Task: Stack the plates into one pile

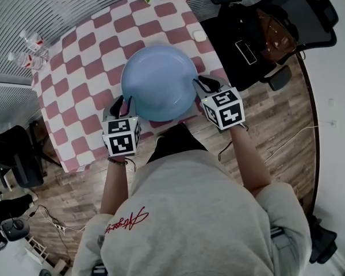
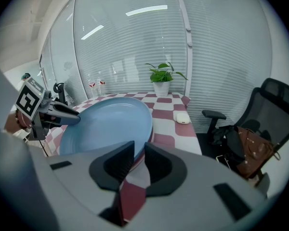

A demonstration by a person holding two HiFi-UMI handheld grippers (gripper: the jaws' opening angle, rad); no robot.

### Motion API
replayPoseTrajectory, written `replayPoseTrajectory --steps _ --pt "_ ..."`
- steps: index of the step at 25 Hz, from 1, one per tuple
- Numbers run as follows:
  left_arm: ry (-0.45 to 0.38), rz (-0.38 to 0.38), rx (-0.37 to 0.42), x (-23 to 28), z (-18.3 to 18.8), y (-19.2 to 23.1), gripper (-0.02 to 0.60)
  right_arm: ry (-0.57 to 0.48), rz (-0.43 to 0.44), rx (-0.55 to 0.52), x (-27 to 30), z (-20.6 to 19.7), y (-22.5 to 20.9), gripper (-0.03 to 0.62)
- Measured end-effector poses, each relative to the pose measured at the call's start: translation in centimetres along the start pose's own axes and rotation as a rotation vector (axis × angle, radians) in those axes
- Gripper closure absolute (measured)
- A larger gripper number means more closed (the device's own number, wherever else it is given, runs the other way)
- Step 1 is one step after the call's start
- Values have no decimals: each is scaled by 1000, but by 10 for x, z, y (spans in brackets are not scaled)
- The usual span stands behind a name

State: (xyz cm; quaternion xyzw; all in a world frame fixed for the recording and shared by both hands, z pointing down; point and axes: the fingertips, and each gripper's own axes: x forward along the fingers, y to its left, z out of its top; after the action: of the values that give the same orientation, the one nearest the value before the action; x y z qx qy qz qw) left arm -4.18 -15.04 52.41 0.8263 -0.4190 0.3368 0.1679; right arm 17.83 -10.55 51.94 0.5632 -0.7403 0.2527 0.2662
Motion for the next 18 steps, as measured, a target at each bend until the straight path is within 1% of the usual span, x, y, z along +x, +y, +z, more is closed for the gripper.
replayPoseTrajectory --steps 9,14,18 --pt "35 -2 32 4 -2 -2 463 8 -31 -32 1 -5 0 520" --pt "61 7 64 7 -3 -2 462 19 -48 -67 2 -7 1 520" --pt "72 0 61 9 -5 -2 460 27 -57 -91 4 -8 1 520"
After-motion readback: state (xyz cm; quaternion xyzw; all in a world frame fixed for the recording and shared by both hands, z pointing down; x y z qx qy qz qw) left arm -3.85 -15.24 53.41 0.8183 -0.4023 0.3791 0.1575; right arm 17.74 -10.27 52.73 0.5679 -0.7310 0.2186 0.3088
